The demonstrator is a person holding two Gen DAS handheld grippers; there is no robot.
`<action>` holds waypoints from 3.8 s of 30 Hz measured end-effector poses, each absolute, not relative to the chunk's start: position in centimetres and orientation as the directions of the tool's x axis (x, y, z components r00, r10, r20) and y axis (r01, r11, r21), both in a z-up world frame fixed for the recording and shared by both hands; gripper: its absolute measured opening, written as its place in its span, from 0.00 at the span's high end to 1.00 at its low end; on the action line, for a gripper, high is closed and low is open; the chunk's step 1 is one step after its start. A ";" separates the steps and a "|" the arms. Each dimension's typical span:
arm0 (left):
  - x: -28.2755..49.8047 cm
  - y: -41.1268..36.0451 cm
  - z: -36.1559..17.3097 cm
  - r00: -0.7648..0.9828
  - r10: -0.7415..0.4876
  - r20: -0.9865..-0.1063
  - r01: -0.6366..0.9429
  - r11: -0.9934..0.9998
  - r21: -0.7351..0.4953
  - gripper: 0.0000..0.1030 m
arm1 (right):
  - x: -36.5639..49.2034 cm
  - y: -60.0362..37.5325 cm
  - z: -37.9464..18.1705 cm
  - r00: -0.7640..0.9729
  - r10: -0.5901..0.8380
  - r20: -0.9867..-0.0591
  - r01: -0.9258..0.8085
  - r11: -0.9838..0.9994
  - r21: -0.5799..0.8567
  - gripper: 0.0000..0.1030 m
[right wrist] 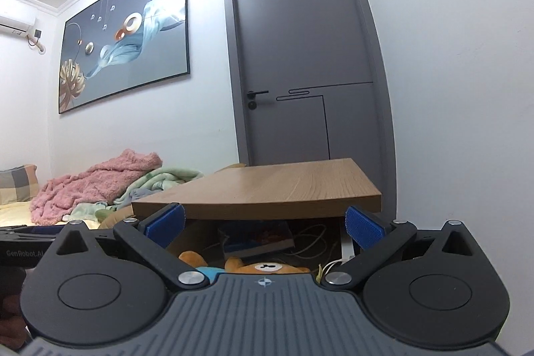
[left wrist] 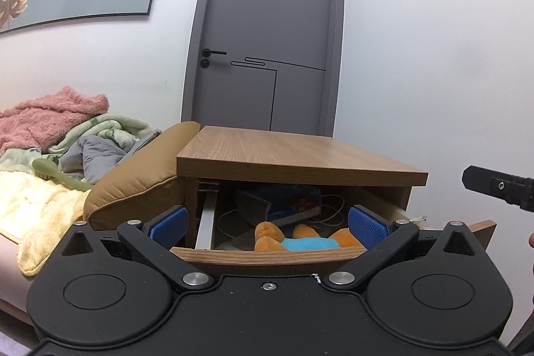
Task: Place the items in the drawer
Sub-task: 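Withdraw the right tool up out of the drawer, then push the drawer front shut with the closed left tool while the right tool pushes too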
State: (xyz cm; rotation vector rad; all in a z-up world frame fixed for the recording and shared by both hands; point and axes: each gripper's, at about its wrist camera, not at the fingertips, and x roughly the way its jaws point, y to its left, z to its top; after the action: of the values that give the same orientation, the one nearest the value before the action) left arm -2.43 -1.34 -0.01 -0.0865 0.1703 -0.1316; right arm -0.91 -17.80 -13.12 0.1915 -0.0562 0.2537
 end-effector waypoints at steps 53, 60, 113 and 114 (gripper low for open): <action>-10.7 -1.2 -5.6 0.990 -0.022 -0.136 0.026 0.999 0.027 1.00 | -9.2 -17.4 -18.3 0.979 0.198 0.056 -0.205 0.965 0.163 1.00; -9.0 -0.7 -7.0 0.985 0.014 -0.171 -0.006 0.999 0.050 1.00 | -7.9 -17.3 -18.7 0.977 0.214 0.000 -0.211 0.962 0.171 1.00; 6.7 1.7 -6.2 0.957 0.011 -0.290 0.027 0.992 0.126 1.00 | 6.5 -18.4 -18.0 0.969 0.220 -0.112 -0.196 0.962 0.190 1.00; 7.1 1.6 -6.3 0.958 0.014 -0.287 0.026 0.991 0.133 1.00 | 6.8 -18.5 -18.1 0.970 0.218 -0.111 -0.194 0.962 0.194 1.00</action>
State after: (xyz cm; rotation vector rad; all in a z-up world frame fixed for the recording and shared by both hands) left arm 7.05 1.65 -6.27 0.1367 0.2918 -0.0063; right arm 6.81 -18.49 -18.07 0.1837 0.1318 0.2088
